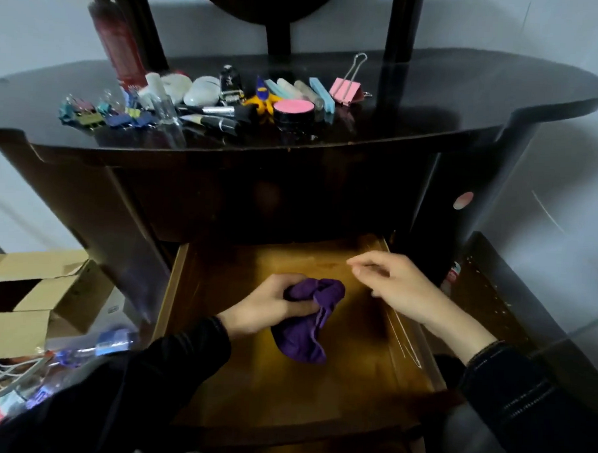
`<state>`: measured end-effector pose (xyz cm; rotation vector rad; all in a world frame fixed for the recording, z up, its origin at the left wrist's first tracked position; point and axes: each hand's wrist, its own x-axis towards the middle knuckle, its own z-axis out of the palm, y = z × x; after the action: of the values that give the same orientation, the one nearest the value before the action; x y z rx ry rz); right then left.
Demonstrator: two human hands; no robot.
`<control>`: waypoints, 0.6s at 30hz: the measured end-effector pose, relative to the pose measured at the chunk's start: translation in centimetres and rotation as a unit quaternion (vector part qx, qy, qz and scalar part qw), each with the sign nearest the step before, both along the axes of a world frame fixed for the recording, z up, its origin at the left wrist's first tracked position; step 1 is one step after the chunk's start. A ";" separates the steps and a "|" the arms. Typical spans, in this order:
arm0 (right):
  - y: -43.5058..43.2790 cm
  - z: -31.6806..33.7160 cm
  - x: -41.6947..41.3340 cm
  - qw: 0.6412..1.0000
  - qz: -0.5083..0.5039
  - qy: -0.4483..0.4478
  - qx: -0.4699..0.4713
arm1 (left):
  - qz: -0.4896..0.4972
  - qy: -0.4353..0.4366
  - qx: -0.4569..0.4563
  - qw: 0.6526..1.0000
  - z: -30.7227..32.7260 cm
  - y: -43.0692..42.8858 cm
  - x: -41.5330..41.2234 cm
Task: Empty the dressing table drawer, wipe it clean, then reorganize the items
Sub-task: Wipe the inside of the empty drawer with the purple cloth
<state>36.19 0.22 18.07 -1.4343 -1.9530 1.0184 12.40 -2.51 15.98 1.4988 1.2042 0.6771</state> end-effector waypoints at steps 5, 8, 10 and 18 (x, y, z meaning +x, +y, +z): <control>-0.1 -1.6 -5.8 0.925 -0.022 0.257 -0.279 | 0.019 -0.061 0.015 0.998 2.0 -1.8 -3.1; 0.0 -3.4 -8.6 0.843 0.104 0.323 -0.417 | -0.018 -0.013 0.063 0.998 2.1 -2.7 -4.9; -0.4 -4.2 -10.1 0.808 0.176 0.320 -0.462 | -0.028 0.055 0.122 0.991 1.9 -3.2 -6.0; -0.7 -7.3 -12.4 0.814 0.173 0.273 -0.482 | 0.043 0.252 0.208 0.944 0.0 -5.9 -11.5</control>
<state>23.75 -0.50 10.78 -0.9725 -1.2735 2.5063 0.86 -8.45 15.99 2.0683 1.5872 0.6519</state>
